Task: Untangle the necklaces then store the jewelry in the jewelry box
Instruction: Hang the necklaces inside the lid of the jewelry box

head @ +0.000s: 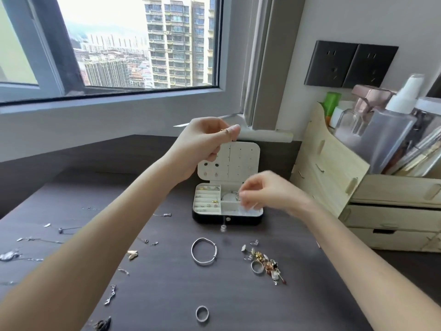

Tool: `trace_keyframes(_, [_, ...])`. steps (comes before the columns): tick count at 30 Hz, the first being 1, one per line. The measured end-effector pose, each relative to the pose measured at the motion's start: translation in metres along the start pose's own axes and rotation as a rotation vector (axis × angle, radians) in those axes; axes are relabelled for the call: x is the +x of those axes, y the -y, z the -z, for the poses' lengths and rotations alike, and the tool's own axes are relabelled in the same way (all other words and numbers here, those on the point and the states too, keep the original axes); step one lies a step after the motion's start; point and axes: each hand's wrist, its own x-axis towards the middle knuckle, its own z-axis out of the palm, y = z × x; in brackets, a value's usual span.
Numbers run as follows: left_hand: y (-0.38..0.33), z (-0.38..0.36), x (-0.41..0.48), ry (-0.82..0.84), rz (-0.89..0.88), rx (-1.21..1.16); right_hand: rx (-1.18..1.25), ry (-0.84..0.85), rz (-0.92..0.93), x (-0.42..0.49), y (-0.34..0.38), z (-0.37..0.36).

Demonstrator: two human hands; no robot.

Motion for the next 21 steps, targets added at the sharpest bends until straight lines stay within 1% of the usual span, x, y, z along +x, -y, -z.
trace_keyframes(2, [0.004, 0.004, 0.005, -0.009, 0.007, 0.032, -0.030, -0.233, 0.059, 0.026, 0.007, 0.001])
trace_keyframes(4, [0.010, 0.008, 0.011, -0.043, 0.023, 0.077, -0.044, -0.424, 0.079, 0.055, 0.011, 0.001])
trace_keyframes(6, [0.016, 0.011, 0.018, -0.095, 0.050, 0.127, -0.090, -0.545, 0.069, 0.080, 0.014, -0.001])
trace_keyframes(8, [0.023, 0.015, 0.025, -0.146, 0.083, 0.163, -0.143, -0.628, 0.052, 0.098, 0.016, -0.005])
trace_keyframes(11, [0.034, 0.019, 0.035, -0.204, 0.127, 0.205, -0.168, -0.746, 0.073, 0.115, 0.021, -0.012])
trace_keyframes(14, [0.044, 0.022, 0.044, -0.236, 0.143, 0.263, -0.190, -0.835, 0.096, 0.123, 0.024, -0.016])
trace_keyframes(16, [0.049, 0.022, 0.048, -0.254, 0.141, 0.325, -0.209, -0.855, 0.103, 0.126, 0.024, -0.016])
trace_keyframes(18, [0.054, 0.021, 0.050, -0.249, 0.140, 0.399, -0.212, -0.841, 0.121, 0.129, 0.022, -0.015])
trace_keyframes(21, [0.059, 0.019, 0.052, -0.210, 0.186, 0.533, -0.230, -0.791, 0.166, 0.127, 0.017, -0.012])
